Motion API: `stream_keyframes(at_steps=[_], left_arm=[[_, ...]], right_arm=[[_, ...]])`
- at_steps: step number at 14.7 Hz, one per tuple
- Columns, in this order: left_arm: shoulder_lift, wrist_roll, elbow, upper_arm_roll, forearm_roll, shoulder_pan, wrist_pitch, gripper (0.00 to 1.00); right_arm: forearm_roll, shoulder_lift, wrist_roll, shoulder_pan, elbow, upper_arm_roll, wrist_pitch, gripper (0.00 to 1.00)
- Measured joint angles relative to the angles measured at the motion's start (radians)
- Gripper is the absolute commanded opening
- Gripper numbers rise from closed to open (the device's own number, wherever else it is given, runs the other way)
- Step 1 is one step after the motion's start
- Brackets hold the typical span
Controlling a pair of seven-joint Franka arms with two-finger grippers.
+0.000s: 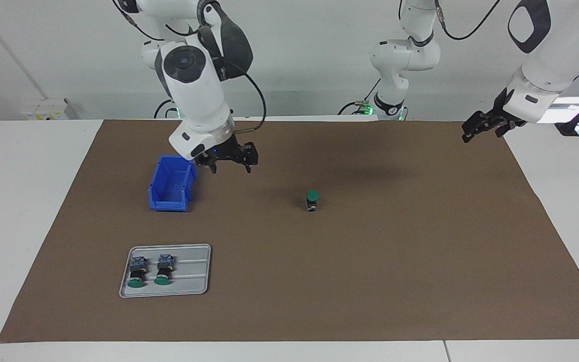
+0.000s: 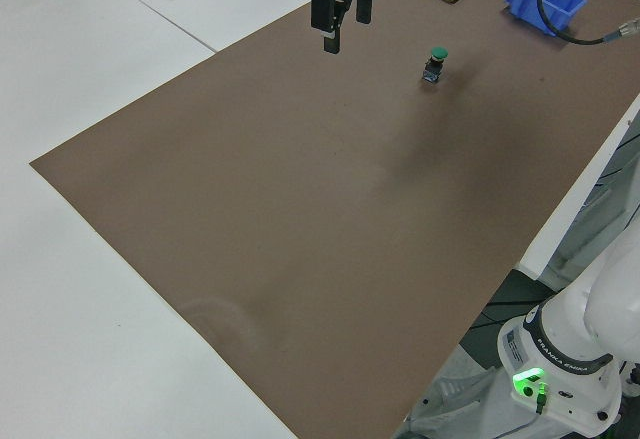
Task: Place and press button with both arms
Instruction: 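Reach the right gripper over the green button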
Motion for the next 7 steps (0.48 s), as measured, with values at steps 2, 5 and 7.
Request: stream_keyframes(at_steps=[2,5,7], left_arm=[[0.0,0.05,-0.007,-0.005,0.0,-0.001,0.0,1.0],[0.0,0.067,-0.008,-0.006,-0.001,-0.001,0.001,1.0],[0.0,0.071,-0.008,-0.008,-0.001,-0.002,0.001,1.0]], right_arm=[[-0.001,0.027,0.03,0.055,0.0,0.001,0.031,0.96],[-0.001,0.054,0.038,0.089,0.0,0.001,0.068,0.95],[-0.001,0.07,0.04,0.106,0.0,0.001,0.106,0.95]])
